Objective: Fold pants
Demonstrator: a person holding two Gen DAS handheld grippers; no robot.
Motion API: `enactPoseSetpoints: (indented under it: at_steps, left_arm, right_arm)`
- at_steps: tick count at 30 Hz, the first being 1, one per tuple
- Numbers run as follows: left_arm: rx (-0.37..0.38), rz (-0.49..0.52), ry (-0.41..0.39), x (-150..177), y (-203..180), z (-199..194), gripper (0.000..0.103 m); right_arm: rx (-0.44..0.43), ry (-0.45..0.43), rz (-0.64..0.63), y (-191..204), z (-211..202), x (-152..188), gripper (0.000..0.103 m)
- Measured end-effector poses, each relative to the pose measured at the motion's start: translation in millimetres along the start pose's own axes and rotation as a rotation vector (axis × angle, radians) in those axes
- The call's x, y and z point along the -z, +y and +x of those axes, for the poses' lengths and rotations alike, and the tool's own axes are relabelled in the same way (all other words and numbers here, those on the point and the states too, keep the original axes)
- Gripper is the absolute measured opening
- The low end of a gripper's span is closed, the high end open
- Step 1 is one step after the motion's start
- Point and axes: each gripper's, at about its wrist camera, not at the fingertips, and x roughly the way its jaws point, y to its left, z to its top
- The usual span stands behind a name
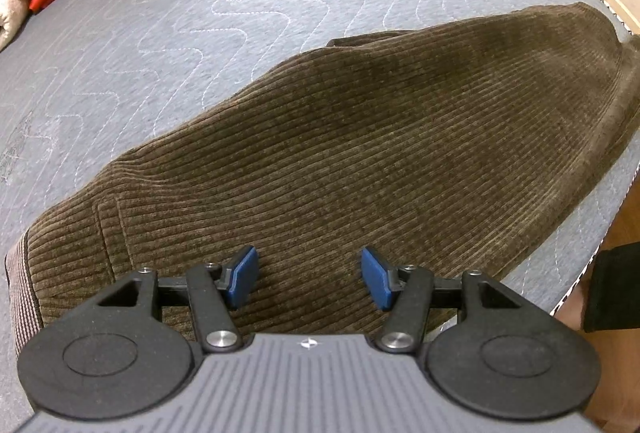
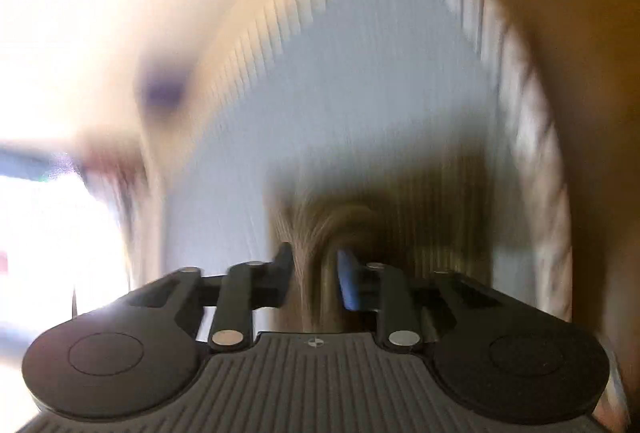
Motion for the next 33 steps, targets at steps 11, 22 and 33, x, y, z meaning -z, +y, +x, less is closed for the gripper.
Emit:
enactPoseSetpoints:
  at_steps: [11,22,33]
  left_arm:
    - [0.009,0.020,-0.006,-5.9,-10.5,1.3,0.065]
    - [0.007,0.024,0.002,-4.9,-12.2,4.3,0.065]
    - [0.018,0.021,-0.011,-4.1,-6.9,0.1,0.066]
  right_arm:
    - [0.246,0.190,-0.026,-15.4,26.6,1.8,0.033]
    - [0.334,0.159,-0.293,11.1,68.2,10.9,0.006]
    - [0.448,0.069,-0.398,23.6,52.5,12.4,0.026]
